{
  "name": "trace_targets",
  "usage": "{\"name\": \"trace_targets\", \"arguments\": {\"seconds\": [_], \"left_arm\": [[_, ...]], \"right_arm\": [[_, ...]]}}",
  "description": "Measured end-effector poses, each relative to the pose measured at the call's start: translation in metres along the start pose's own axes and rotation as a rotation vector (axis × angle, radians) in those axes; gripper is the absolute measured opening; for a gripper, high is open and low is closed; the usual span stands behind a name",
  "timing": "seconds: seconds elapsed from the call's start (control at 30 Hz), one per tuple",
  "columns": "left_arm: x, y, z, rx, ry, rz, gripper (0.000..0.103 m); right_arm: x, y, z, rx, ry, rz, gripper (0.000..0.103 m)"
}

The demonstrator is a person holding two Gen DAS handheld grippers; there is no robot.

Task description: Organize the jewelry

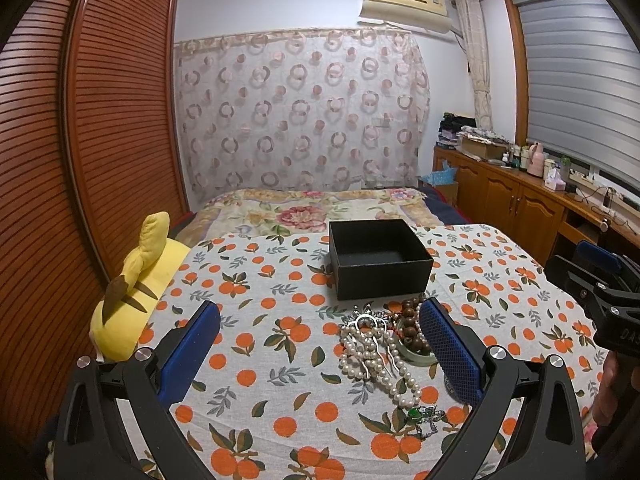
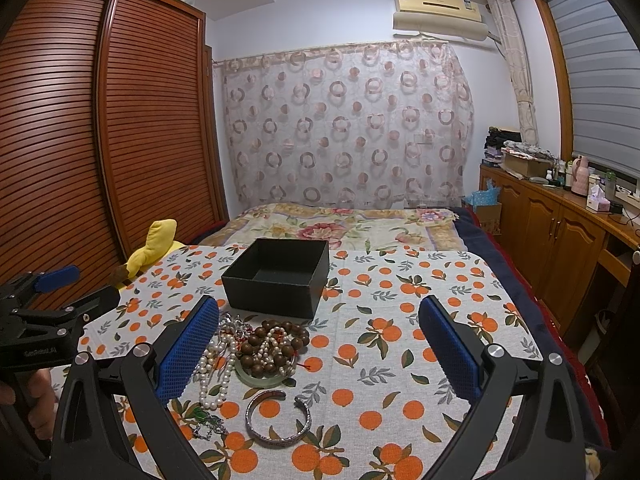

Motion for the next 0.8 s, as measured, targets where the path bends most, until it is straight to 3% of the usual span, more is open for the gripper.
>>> {"name": "trace_targets", "arguments": {"seconds": [0.47, 0.8], "left_arm": [[0.006, 0.017, -0.018, 0.047, 0.005, 0.008, 0.097], [0.015, 0.052, -0.042, 0.147, 0.047, 0.016, 0.097]], "right_arm": [[0.007, 0.006, -0.007, 0.013, -0.008, 0.008, 0.101], [0.009, 0.03, -0.024, 0.1, -0.035, 0.035, 0.101]]}}
Point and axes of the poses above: each gripper's, at about its wrist camera, not at the fingertips, and z roughly against the way its jaws point, x to its left, y to its underside, the point moved 8 cm from there along -z, roughly the way its jaws point, and after that the axes turned 2 degrees about -z, right-handed, at the moved point
